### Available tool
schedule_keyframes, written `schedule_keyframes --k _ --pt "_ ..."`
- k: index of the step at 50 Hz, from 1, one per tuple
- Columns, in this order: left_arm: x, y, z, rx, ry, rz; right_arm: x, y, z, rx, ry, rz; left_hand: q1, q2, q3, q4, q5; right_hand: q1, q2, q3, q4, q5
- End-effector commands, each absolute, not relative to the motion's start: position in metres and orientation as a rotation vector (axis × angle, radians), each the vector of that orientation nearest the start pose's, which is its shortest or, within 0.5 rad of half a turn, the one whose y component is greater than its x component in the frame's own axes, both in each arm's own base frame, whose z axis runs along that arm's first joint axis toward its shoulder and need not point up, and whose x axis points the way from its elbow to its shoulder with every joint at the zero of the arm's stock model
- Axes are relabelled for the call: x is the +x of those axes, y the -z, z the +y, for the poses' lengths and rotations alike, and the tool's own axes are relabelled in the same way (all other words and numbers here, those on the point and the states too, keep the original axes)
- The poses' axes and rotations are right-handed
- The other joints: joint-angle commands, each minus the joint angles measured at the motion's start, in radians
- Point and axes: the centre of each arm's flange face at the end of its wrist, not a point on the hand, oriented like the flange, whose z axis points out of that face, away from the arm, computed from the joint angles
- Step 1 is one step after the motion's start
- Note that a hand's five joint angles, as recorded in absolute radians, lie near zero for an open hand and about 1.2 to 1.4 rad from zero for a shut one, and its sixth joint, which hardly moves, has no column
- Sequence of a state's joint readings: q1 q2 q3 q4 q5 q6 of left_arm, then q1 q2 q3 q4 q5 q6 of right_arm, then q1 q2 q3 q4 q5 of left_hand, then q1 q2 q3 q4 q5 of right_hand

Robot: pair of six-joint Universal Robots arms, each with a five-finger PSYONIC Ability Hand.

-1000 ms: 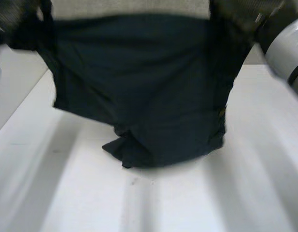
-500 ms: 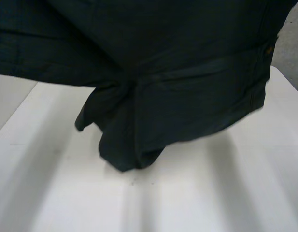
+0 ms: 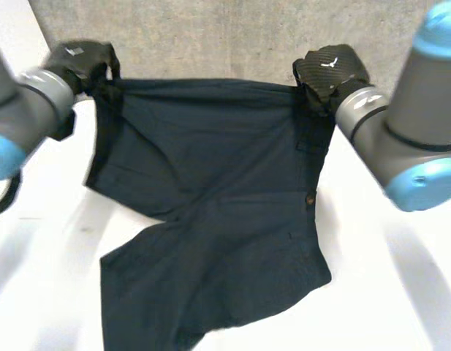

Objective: Fold the shorts.

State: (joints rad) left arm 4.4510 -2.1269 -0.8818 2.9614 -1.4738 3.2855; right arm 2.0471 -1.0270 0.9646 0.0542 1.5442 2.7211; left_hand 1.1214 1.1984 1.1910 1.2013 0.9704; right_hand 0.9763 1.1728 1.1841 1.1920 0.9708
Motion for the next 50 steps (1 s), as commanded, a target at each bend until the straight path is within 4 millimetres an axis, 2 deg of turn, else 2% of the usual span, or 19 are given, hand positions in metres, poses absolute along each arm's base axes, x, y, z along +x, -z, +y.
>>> schedule_keyframes --k 1,3,4,5,6,9,12,16,19,23,25,27,30,33,34,38,43,45,50 --pt "-0.275 -0.251 -0.43 0.614 2.344 2.121 0.336 -0.26 -0.374 -0.812 2.47 1.75 0.275 0.198 0.205 0.195 0.251 0.42 0.223 0.212 0.204 0.251" --pt "-0.285 -0.25 -0.438 0.615 2.412 2.039 0.34 -0.258 -0.382 -0.79 2.525 1.693 0.275 0.198 0.205 0.195 0.251 0.42 0.223 0.212 0.204 0.251" --pt "-0.289 -0.25 -0.441 0.612 2.45 2.003 0.342 -0.258 -0.385 -0.783 2.547 1.664 0.057 -0.02 -0.012 -0.023 0.034 0.162 -0.034 -0.045 -0.053 -0.007" --pt "-0.293 -0.251 -0.442 0.609 2.478 1.975 0.345 -0.258 -0.39 -0.773 2.584 1.616 -0.221 -0.298 -0.291 -0.301 -0.245 -0.567 -0.763 -0.775 -0.783 -0.736" --pt "-0.296 -0.253 -0.444 0.594 2.515 1.934 0.346 -0.257 -0.391 -0.776 2.591 1.603 -0.558 -0.635 -0.628 -0.638 -0.582 -0.802 -0.998 -1.01 -1.017 -0.971" --pt "-0.302 -0.256 -0.445 0.584 2.567 1.87 0.349 -0.258 -0.394 -0.791 2.588 1.577 -0.947 -1.024 -1.016 -1.027 -0.97 -0.802 -0.998 -1.01 -1.017 -0.971" --pt "-0.308 -0.258 -0.44 0.577 2.594 1.845 0.349 -0.26 -0.393 -0.794 2.587 1.574 -0.947 -1.024 -1.016 -1.027 -0.97 -0.802 -0.998 -1.01 -1.017 -0.971" --pt "-0.318 -0.248 -0.426 0.623 2.556 1.917 0.344 -0.269 -0.383 -0.806 2.555 1.625 -0.947 -1.024 -1.016 -1.027 -0.97 -0.802 -0.998 -1.01 -1.017 -0.971" --pt "-0.31 -0.262 -0.404 0.643 2.494 1.989 0.331 -0.275 -0.362 -0.867 2.46 1.732 -0.947 -1.024 -1.016 -1.027 -0.97 -0.802 -0.998 -1.01 -1.017 -0.971" --pt "-0.297 -0.259 -0.375 0.691 2.351 2.131 0.316 -0.273 -0.335 -0.938 2.336 1.861 -0.947 -1.024 -1.016 -1.027 -0.97 -0.802 -0.998 -1.01 -1.017 -0.971" --pt "-0.29 -0.257 -0.35 0.729 2.257 2.216 0.309 -0.269 -0.324 -0.966 2.272 1.92 -0.937 -1.014 -1.007 -1.017 -0.961 -0.802 -0.998 -1.01 -1.017 -0.971" --pt "-0.283 -0.255 -0.332 0.75 2.186 2.28 0.301 -0.26 -0.306 -1.017 2.166 1.992 -0.937 -1.014 -1.007 -1.017 -0.961 -0.802 -0.998 -1.01 -1.017 -0.971" --pt "-0.269 -0.251 -0.281 0.819 2.027 2.41 0.289 -0.243 -0.282 -1.095 2.003 2.089 -0.891 -0.968 -0.96 -0.97 -0.914 -0.802 -0.998 -1.01 -1.017 -0.971" --pt "-0.262 -0.249 -0.252 0.861 1.967 2.456 0.275 -0.235 -0.263 -1.123 1.886 2.153 -0.884 -0.961 -0.954 -0.964 -0.908 -0.802 -0.998 -1.01 -1.017 -0.971" --pt "-0.257 -0.245 -0.23 0.893 1.933 2.482 0.272 -0.232 -0.258 -1.129 1.861 2.165 -0.855 -0.932 -0.925 -0.935 -0.879 -0.802 -0.998 -1.01 -1.017 -0.971" --pt "-0.245 -0.235 -0.19 0.94 1.866 2.525 0.259 -0.214 -0.233 -1.167 1.728 2.201 -0.72 -0.797 -0.79 -0.8 -0.744 -0.695 -0.891 -0.903 -0.911 -0.864" --pt "-0.231 -0.211 -0.156 0.98 1.733 2.598 0.248 -0.187 -0.213 -1.195 1.591 2.225 -0.699 -0.776 -0.769 -0.779 -0.723 -0.495 -0.692 -0.703 -0.711 -0.664" --pt "-0.226 -0.195 -0.143 1.006 1.647 2.638 0.242 -0.176 -0.213 -1.184 1.579 2.236 -0.696 -0.774 -0.766 -0.776 -0.72 -0.489 -0.686 -0.697 -0.705 -0.658" --pt "-0.222 -0.174 -0.131 1.031 1.59 2.664 0.235 -0.161 -0.217 -1.158 1.623 2.224 -0.696 -0.773 -0.766 -0.776 -0.72 -0.469 -0.665 -0.676 -0.684 -0.638"
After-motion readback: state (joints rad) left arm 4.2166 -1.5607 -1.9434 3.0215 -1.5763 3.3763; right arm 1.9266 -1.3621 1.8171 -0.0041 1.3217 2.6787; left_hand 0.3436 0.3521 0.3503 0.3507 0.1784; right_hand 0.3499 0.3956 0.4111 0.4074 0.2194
